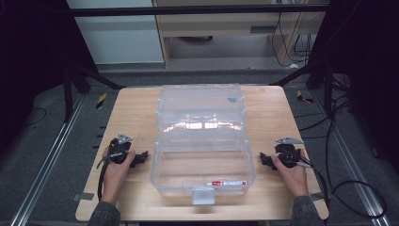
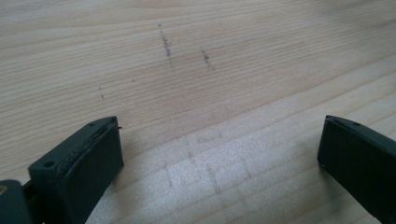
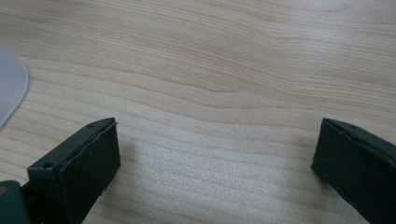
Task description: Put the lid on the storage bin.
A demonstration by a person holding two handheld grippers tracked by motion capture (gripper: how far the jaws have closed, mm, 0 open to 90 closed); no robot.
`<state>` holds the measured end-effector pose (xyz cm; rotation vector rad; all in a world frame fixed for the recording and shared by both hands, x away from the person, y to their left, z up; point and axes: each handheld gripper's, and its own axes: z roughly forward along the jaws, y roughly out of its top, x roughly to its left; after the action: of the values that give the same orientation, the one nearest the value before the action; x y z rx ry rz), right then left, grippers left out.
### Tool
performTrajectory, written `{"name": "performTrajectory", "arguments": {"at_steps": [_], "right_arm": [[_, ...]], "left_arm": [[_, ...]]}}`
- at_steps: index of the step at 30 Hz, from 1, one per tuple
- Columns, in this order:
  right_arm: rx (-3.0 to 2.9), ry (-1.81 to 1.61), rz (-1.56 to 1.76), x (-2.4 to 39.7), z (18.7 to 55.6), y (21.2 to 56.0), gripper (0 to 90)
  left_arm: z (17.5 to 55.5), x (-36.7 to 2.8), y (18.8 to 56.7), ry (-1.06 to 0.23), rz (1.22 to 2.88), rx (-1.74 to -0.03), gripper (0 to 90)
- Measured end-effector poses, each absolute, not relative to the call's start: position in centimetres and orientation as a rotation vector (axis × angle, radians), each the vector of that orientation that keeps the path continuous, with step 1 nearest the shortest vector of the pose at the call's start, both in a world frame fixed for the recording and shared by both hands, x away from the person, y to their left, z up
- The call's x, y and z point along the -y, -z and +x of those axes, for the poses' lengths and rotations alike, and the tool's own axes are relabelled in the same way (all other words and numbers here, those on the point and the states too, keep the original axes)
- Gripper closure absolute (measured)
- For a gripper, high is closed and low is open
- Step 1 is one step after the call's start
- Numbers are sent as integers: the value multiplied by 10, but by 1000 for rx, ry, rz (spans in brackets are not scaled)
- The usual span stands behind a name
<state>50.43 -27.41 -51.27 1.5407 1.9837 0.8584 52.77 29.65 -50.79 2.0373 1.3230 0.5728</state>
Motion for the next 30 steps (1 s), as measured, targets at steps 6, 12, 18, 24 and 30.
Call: {"name": "performTrajectory", "arguments": {"at_steps": [6,12,18,24,30], "right_arm": [[-1985,-859,1543,274,502,513,6],[-2001,-878,1516,275,498,512,50],[-2019,-879,1430,267,487,499,112],[-1990,-823,1341,260,481,479,114],[-1990,-760,1268,249,473,455,119]], "left_arm": [[524,-296,508,-558,2051,-1292,0],[520,-297,505,-540,2069,-1266,35],[513,-304,490,-577,2033,-1233,40],[506,-308,480,-598,2047,-1205,59],[502,-307,469,-584,2028,-1157,55]]}}
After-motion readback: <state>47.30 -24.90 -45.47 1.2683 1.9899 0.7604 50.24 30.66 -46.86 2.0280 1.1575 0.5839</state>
